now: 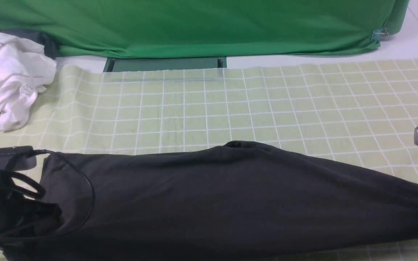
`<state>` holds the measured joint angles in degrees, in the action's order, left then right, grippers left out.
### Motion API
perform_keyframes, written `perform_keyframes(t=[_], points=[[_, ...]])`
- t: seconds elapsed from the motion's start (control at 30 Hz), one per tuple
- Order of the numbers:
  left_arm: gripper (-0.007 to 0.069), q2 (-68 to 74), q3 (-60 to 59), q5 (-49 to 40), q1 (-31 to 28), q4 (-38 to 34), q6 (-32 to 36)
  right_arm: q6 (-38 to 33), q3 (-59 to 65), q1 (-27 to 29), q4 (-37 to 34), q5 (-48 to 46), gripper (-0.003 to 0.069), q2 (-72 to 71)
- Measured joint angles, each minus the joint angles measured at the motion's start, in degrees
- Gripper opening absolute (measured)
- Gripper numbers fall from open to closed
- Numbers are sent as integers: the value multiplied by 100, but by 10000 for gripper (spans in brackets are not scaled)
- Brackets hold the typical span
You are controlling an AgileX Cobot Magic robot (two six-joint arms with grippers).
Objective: Fold a long-sleeved shirt over a green coffee tablecloth.
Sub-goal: 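Pull the folded dark garment lengthwise by its ends to straighten it flat on the table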
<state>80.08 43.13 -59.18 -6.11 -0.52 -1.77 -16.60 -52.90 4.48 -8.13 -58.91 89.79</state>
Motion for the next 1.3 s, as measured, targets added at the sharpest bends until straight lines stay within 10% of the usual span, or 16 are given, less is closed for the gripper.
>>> perform_keyframes(t=[0.33, 0.57, 0.67, 0.8, 0.87, 1.3], points=[[421, -67, 35, -399, 0, 689, -302, 134, 0, 0, 107, 34, 457, -241], [543, -318, 505, -713, 0, 898, -552, 130, -194, 0, -274, 25, 482, -817], [472, -564, 666, -499, 61, 643, -435, -118, -495, -144, -768, 25, 412, -954], [111, -609, 688, 4, 440, -435, 101, -640, -1203, -924, -1250, 172, 100, -707], [50, -494, 688, 82, 632, -651, 226, -797, -1593, -1368, -1319, 221, 32, -374], [2, 269, 410, 110, 1190, -545, 257, -1671, -3353, -3116, -1458, 241, 4, 2360]])
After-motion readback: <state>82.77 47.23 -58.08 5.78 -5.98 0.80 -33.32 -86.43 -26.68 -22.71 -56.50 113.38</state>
